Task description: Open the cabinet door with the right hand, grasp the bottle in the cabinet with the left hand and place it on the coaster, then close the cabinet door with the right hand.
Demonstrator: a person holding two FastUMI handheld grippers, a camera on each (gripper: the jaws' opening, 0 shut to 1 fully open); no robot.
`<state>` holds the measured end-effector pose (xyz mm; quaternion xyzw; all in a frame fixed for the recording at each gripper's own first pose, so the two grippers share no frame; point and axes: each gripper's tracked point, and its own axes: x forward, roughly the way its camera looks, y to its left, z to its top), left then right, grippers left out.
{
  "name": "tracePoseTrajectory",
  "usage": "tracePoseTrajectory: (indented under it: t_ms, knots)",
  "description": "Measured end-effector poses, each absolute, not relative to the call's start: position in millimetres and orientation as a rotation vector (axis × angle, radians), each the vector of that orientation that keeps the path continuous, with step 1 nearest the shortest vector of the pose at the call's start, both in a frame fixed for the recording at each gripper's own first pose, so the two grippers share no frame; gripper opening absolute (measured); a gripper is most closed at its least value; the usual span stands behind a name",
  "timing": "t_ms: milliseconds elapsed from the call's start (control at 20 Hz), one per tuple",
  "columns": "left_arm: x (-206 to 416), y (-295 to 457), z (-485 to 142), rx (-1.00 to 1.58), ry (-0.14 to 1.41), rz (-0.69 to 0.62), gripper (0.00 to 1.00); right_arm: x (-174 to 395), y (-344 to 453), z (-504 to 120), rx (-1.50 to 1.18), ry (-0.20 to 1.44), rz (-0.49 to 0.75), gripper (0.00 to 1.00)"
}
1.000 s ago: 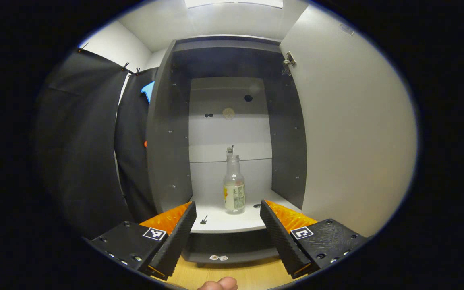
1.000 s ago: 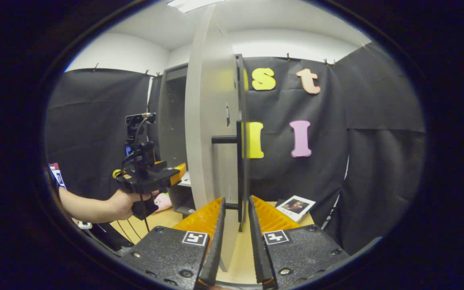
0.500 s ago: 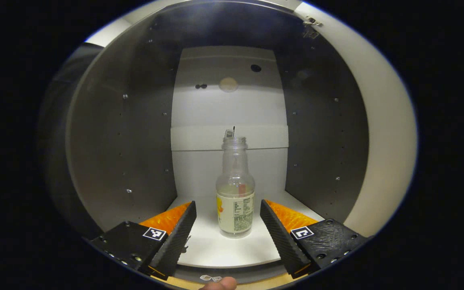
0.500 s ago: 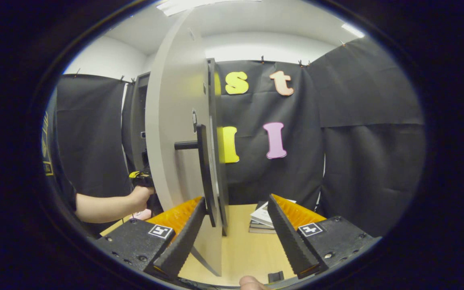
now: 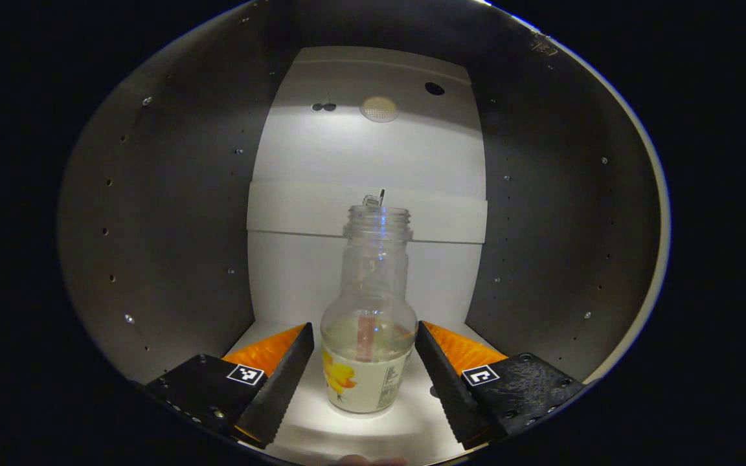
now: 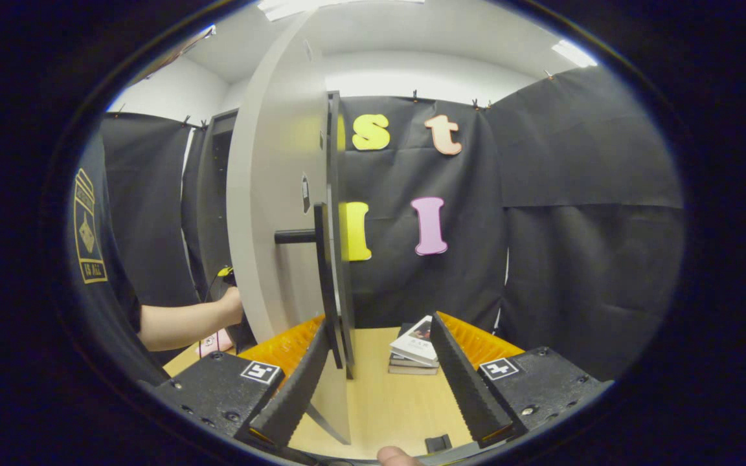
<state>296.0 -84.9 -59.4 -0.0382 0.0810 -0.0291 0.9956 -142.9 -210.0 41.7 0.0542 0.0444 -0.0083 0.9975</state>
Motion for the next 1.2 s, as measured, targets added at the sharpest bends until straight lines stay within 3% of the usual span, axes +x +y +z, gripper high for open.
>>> tracePoseTrajectory:
  t_ms: [150,500,550,600,650,700,750,950,1050,1100,1200]
  knots:
    - [295,-89,-58,-0.086,0.158,-0.079,0.80,-144,-208,42,0.116,0.083,-0.026,0.97]
    - [215,-88,-26,-0.056,0.113,-0.091,0.72,-151,-208,47,0.088,0.041,0.026,0.96]
    - [193,-88,-17,-0.045,0.100,-0.087,0.62,-154,-204,46,0.096,0.030,0.064,0.90]
    - [174,-88,-11,-0.040,0.088,-0.085,0.72,-160,-202,42,0.111,0.035,0.105,0.96]
    - [151,-86,-4,-0.034,0.075,-0.078,0.72,-167,-200,36,0.124,0.043,0.151,0.93]
    - [128,-84,1,-0.025,0.064,-0.068,0.83,-174,-202,33,0.128,0.047,0.179,0.99]
    - [109,-81,2,-0.016,0.058,-0.055,0.72,-181,-210,30,0.129,0.047,0.192,1.00]
    - [34,-64,-2,-0.019,0.085,0.015,0.72,-200,-234,-7,0.179,0.079,0.197,0.96]
    - [0,-45,-7,-0.011,0.086,0.058,0.72,-205,-240,-41,0.224,0.161,0.195,0.99]
    - [-16,-35,-14,0.002,0.092,0.084,0.72,-210,-240,-58,0.251,0.212,0.195,0.95]
    - [-38,-14,-31,0.018,0.111,0.127,0.72,-214,-241,-78,0.290,0.271,0.175,0.99]
